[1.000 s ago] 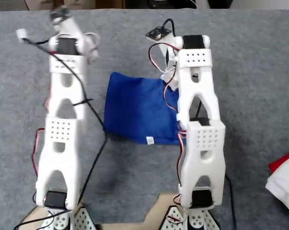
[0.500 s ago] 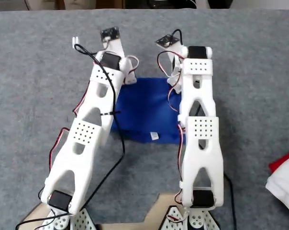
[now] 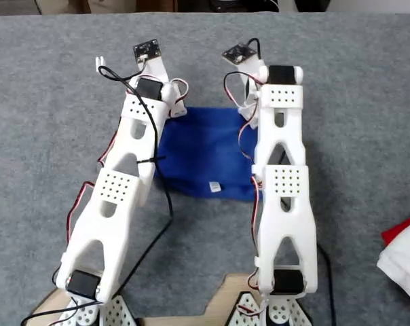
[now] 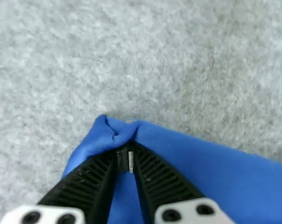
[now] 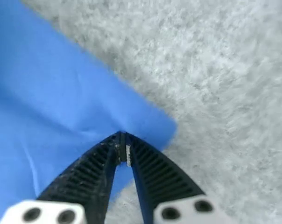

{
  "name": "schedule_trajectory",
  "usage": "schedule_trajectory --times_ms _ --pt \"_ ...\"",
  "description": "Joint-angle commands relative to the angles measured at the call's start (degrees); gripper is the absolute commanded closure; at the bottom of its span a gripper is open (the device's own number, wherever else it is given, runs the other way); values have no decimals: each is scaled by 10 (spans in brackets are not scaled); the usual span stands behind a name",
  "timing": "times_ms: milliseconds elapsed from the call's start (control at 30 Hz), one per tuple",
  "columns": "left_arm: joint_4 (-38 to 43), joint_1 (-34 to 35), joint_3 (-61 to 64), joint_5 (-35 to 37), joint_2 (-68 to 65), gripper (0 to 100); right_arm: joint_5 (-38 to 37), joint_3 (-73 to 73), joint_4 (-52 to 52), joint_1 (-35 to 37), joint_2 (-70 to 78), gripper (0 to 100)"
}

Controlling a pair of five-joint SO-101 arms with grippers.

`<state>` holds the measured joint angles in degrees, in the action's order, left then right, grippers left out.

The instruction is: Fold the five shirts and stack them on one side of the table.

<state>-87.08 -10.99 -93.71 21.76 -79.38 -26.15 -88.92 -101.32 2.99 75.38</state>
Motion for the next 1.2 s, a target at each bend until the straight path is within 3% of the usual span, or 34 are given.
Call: schedule_trajectory --times_ms 0,200,333,533,800,1000,1067,1167 --pt "-16 23 -22 -4 52 979 5 -48 -11 -14 -22 993" --pt "-86 33 -22 -5 146 920 31 40 -12 0 -167 993" --pt "-135 28 -22 -30 214 907 59 203 -11 2 -335 993" --pt "-139 53 15 -46 298 907 62 470 -11 2 -584 993" --pt "-139 69 257 -97 483 911 60 809 -11 1 -817 993" --pt "-138 66 473 -173 653 970 64 1007 -9 0 -973 993" --pt "-137 69 542 -189 691 971 107 1059 -9 1 -1012 993" --pt "-137 82 634 -216 714 971 270 1116 -7 0 -1046 993"
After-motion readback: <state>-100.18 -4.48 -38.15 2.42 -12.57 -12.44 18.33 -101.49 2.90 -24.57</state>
